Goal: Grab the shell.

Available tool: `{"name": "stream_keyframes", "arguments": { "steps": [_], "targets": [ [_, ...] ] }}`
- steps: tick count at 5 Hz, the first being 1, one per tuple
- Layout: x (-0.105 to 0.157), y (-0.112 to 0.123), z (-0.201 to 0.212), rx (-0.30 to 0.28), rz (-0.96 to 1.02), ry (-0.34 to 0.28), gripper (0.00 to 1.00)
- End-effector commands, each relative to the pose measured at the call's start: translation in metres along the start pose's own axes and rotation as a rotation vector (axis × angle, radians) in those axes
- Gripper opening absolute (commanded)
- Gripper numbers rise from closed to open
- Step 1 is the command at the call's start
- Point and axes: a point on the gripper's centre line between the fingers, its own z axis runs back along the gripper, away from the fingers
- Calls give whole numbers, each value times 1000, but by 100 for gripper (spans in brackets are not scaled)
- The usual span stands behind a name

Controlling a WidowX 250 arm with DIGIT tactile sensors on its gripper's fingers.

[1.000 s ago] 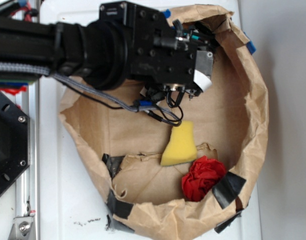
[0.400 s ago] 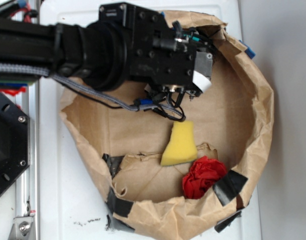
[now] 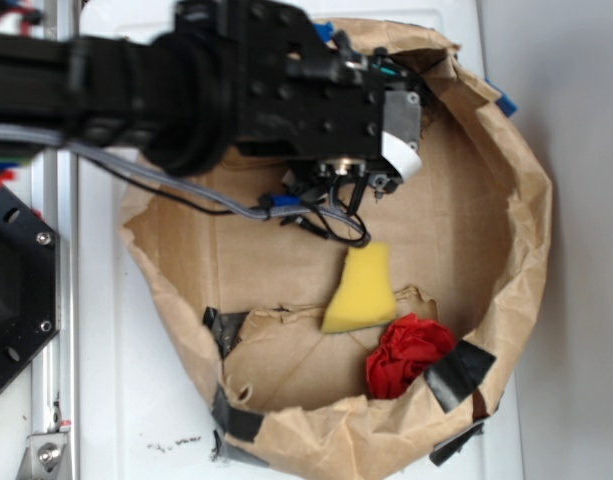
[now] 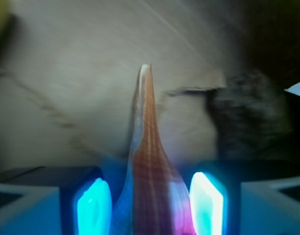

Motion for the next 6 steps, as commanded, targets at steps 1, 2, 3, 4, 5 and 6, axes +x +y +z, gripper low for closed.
{"name": "stream_keyframes", "arguments": {
  "steps": [1, 2, 3, 4, 5, 6],
  "targets": [
    [18, -15, 93, -92, 26, -153, 0],
    [18, -16, 118, -205, 200, -115, 0],
    [14, -21, 141, -227, 433, -203, 0],
    [17, -23, 151, -183, 559, -121, 0],
    [20, -24, 155, -161, 589, -106, 0],
    [21, -20, 152, -185, 595, -81, 0]
  ]
}}
